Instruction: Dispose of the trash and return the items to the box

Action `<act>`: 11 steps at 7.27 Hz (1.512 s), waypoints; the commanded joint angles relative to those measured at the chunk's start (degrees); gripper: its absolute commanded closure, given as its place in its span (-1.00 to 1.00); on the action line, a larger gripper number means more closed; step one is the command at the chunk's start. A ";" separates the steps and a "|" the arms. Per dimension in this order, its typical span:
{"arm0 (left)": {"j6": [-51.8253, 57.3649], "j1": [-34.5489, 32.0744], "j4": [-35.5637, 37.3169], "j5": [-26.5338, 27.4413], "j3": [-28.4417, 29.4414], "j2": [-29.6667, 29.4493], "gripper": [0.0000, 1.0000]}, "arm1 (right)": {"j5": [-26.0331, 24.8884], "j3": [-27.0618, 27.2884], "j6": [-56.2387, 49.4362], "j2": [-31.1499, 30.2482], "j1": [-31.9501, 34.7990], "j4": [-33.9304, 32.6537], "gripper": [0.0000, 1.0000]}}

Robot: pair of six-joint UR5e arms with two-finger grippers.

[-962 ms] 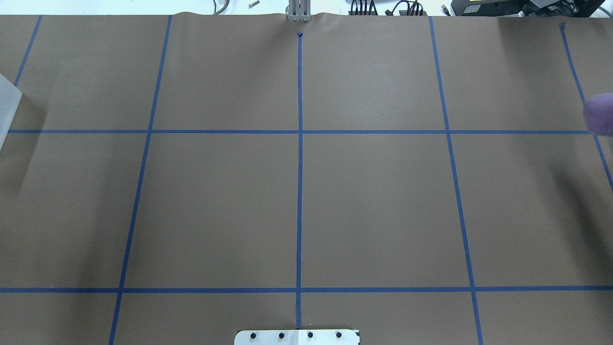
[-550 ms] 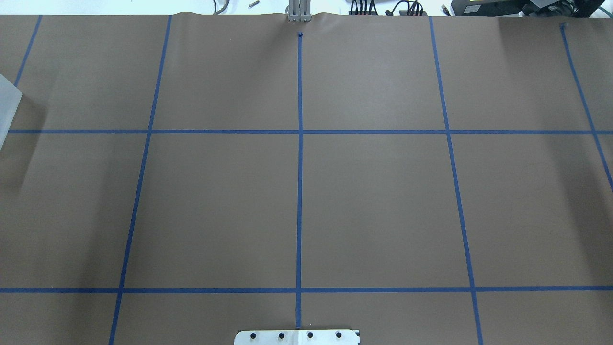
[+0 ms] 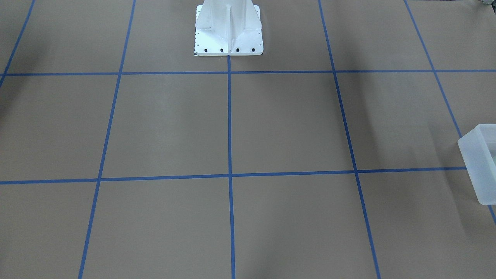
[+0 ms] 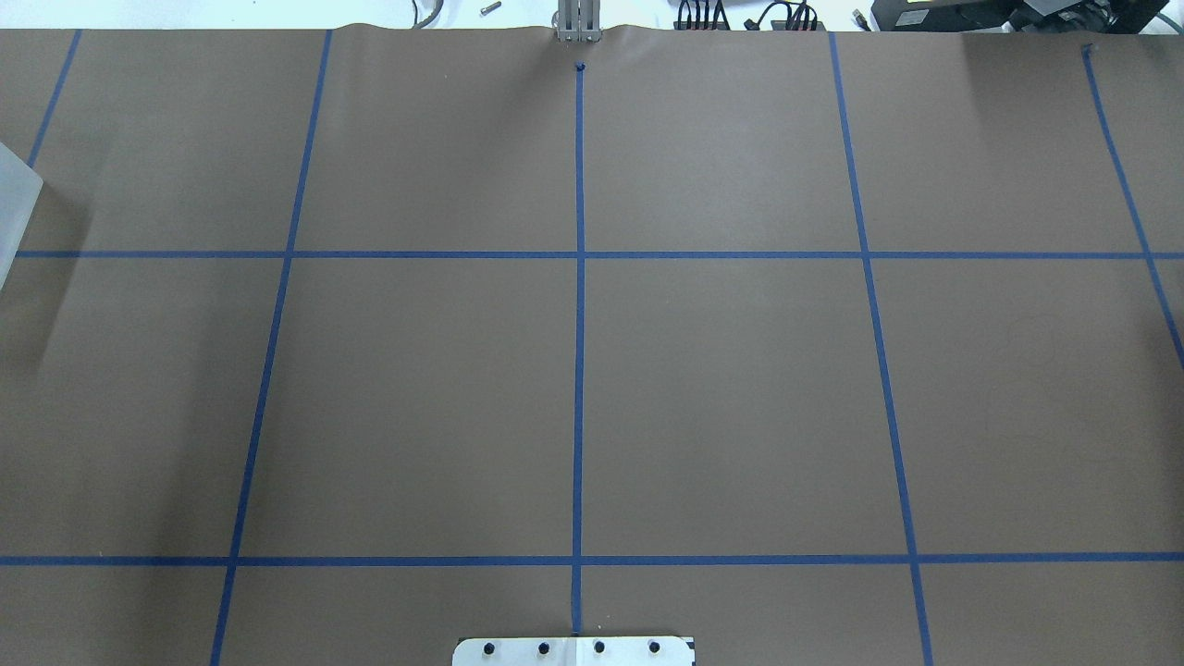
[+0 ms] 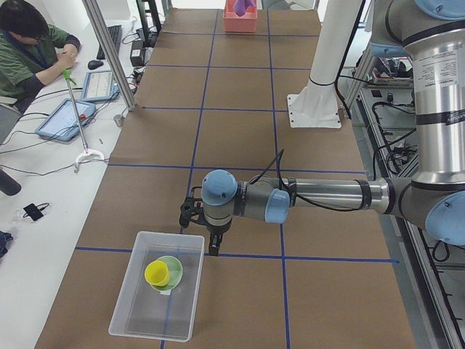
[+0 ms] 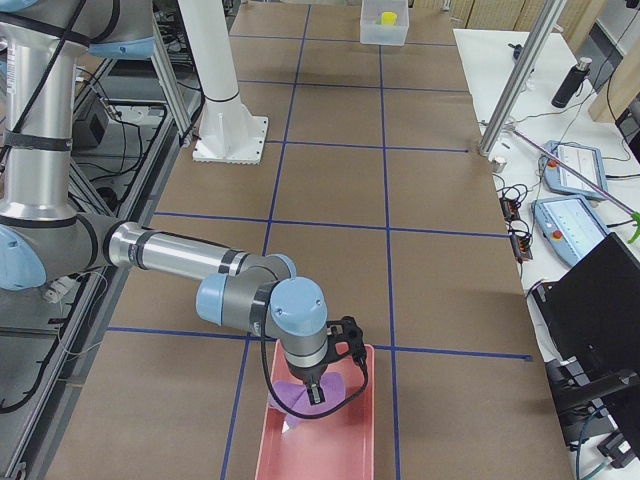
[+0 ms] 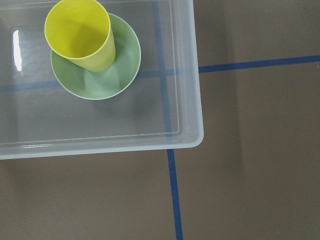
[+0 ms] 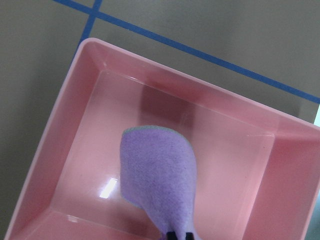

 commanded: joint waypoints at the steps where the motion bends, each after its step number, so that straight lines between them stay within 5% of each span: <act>1: 0.00 0.00 -0.94 0.00 0.05 -0.01 -0.98 | 0.85 -3.42 8.03 0.04 -4.16 6.01 1.00; 3: -0.09 0.09 -0.95 0.00 0.31 -0.09 -0.98 | 3.31 -4.13 10.86 0.13 -6.11 6.19 1.00; 5: -0.09 0.09 -0.95 0.00 0.57 -0.09 -0.98 | 3.92 -4.13 11.74 2.04 -6.38 6.01 -0.99; 8: 0.00 0.01 -0.95 0.00 0.75 -0.09 -0.97 | 14.45 -2.47 19.13 5.14 -5.95 5.48 -1.00; 10: 0.00 0.01 -0.95 0.00 0.84 -0.01 -0.98 | 11.51 2.51 19.48 5.31 -6.47 -5.16 -1.00; 11: 0.00 0.00 -0.95 0.00 0.92 -0.01 -0.98 | 4.00 8.64 19.31 5.84 -7.43 -15.25 -1.00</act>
